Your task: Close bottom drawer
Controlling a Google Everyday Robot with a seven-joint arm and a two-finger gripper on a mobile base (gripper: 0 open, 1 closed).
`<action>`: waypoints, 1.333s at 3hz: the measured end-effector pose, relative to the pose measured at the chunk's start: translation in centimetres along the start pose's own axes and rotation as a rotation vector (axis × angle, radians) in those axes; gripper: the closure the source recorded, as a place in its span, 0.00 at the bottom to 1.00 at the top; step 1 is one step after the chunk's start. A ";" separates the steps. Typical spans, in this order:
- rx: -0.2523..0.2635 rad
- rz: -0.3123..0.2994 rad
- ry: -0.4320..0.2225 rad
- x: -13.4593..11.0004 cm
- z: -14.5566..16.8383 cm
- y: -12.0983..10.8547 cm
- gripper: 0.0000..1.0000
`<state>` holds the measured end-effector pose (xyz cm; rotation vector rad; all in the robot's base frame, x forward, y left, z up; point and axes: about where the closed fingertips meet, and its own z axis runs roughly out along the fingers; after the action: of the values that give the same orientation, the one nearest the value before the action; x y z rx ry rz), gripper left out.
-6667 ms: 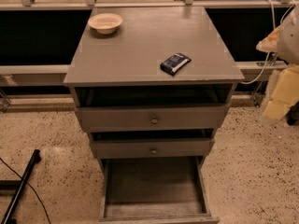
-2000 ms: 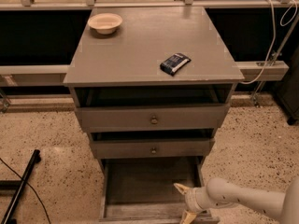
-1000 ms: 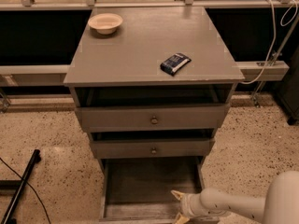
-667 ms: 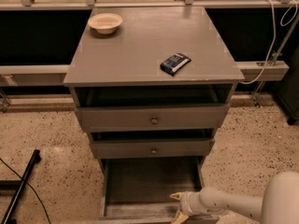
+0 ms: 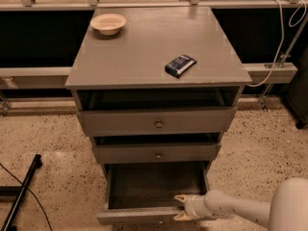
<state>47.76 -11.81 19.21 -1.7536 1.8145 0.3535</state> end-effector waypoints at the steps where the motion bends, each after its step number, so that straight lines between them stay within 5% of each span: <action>1: 0.046 -0.033 -0.045 -2.0 1.1 -5.6 0.31; 2: 0.066 -0.041 -0.083 -3.0 1.2 -7.5 0.14; 3: 0.065 -0.037 -0.160 -4.5 -1.5 -5.7 0.00; 4: 0.041 -0.028 -0.210 -5.1 -4.0 -3.4 0.00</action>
Offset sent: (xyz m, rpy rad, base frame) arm 0.1226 0.0176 0.0822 0.2600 -0.1880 -0.0006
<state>49.96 -10.17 25.98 -1.6462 1.6365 0.4669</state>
